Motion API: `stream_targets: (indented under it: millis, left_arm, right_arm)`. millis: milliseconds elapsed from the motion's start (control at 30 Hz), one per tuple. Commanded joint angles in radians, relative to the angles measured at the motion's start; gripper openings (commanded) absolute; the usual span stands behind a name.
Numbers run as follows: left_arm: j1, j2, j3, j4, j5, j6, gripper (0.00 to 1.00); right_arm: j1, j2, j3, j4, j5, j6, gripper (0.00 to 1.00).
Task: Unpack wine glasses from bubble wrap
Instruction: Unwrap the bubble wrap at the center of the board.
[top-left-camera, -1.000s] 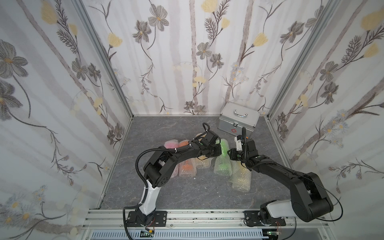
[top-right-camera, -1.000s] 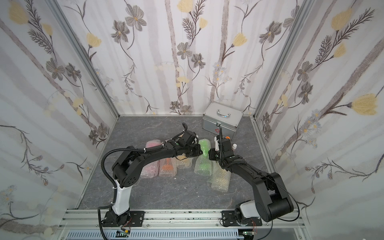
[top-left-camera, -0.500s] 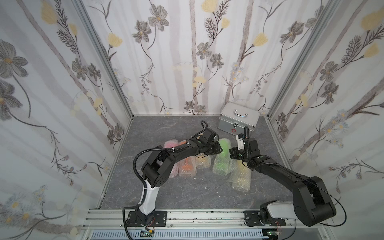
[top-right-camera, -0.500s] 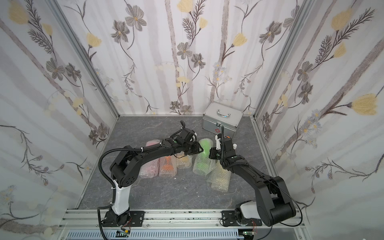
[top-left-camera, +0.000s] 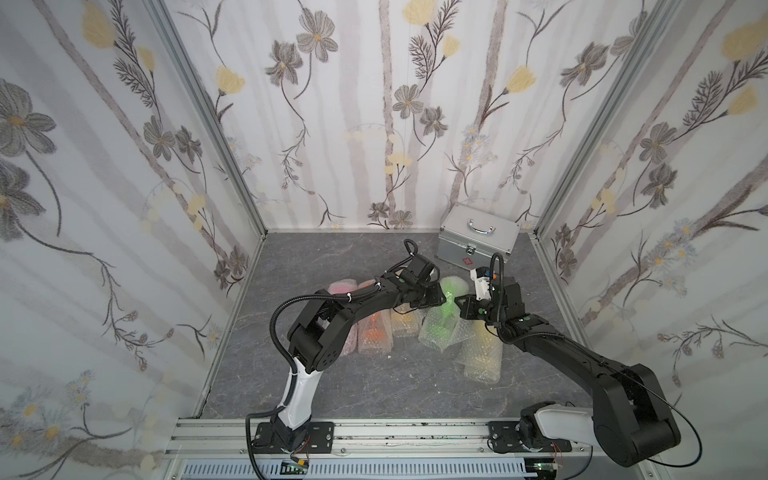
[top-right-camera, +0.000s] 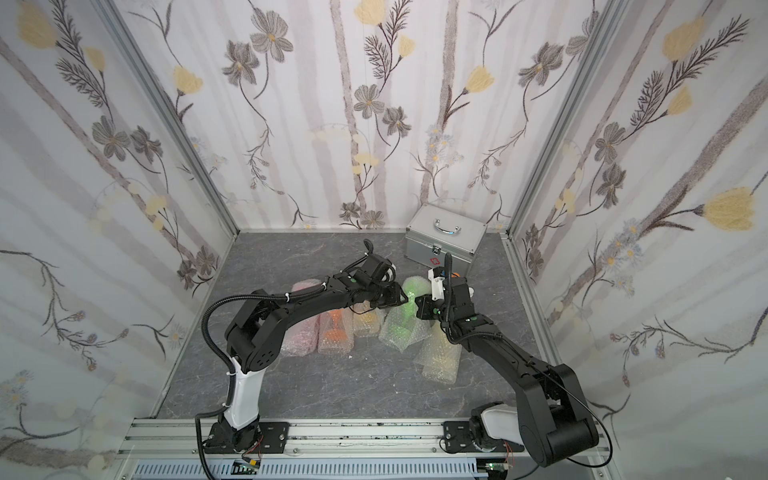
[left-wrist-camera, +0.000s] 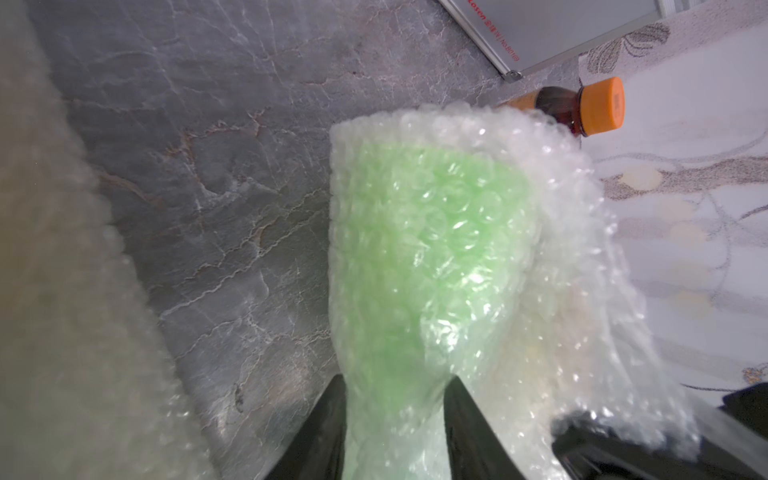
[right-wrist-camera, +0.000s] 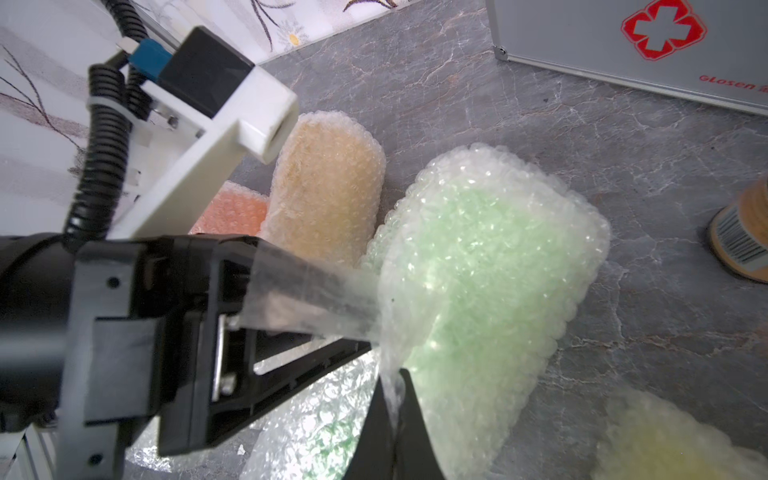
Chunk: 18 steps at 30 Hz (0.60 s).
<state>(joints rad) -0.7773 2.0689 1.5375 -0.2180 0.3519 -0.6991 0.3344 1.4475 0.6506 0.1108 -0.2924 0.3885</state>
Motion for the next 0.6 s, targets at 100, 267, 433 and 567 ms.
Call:
stream_targets:
  millis: [100, 267, 433, 567]
  left_arm:
    - [0.007, -0.005, 0.001, -0.027, -0.039, 0.01, 0.15]
    - [0.021, -0.034, -0.053, 0.017, -0.058, -0.03, 0.12]
    - [0.04, -0.067, -0.147, 0.13, -0.037, -0.084, 0.11]
    - [0.047, -0.074, -0.187, 0.211, 0.003, -0.114, 0.12]
  right_arm:
    - [-0.016, 0.009, -0.002, 0.021, 0.052, 0.01, 0.01]
    - [-0.055, -0.002, -0.024, 0.015, 0.08, 0.055, 0.01]
    - [-0.09, -0.012, -0.052, 0.026, 0.077, 0.089, 0.01]
    - [-0.098, -0.016, -0.062, 0.03, 0.084, 0.098, 0.01]
